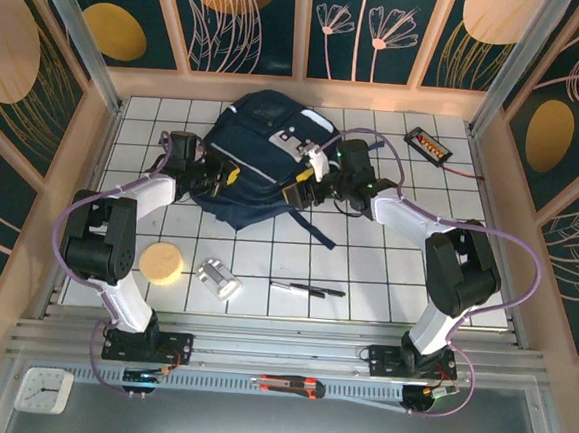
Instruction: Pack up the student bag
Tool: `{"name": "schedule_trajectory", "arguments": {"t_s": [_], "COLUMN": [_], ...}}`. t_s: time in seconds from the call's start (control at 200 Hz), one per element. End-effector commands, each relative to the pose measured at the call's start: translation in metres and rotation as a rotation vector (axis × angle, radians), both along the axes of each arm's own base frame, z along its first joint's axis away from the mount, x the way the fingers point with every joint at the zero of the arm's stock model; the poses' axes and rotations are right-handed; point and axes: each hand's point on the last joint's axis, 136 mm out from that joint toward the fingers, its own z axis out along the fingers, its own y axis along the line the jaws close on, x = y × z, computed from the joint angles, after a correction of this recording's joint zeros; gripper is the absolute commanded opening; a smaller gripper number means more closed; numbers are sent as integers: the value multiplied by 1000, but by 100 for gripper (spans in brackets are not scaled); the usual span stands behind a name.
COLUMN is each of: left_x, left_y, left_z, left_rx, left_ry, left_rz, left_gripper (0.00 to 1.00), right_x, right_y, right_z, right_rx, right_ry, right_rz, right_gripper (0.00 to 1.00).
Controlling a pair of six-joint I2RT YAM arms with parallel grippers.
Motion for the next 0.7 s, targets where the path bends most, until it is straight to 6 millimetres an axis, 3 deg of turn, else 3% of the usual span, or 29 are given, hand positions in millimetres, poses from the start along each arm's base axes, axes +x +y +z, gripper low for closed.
{"name": "schedule_trajectory", "arguments": {"t_s": [0.0, 0.215, 0.285, 0.305, 0.39, 0.696], "left_x": [14, 5, 3, -1, -5, -8], "left_y": [-13, -16, -17, -16, -18, -20], "left_z": [81, 92, 93, 83, 79, 82], "left_rx": [-126, -212, -222, -220, -226, -230], "left_ry": [-219, -240, -247, -224, -217, -212], "left_rz": [-28, -25, -35, -36, -49, -65], "left_gripper": [0, 0, 0, 0, 0, 0], "right_x": [7, 23, 31, 32, 39, 51], "right_y": [-2, -7, -6, -5, -1, 3], "right_z": [11, 1, -3, -5, -8, -31], "right_rx": [-14, -29, -26, -24, -16, -19], "right_ry": [-254, -412, -410, -406, -406, -347], "right_rz": [104, 82, 78, 78, 83, 98], "right_gripper": [70, 70, 69, 69, 69, 66]}}
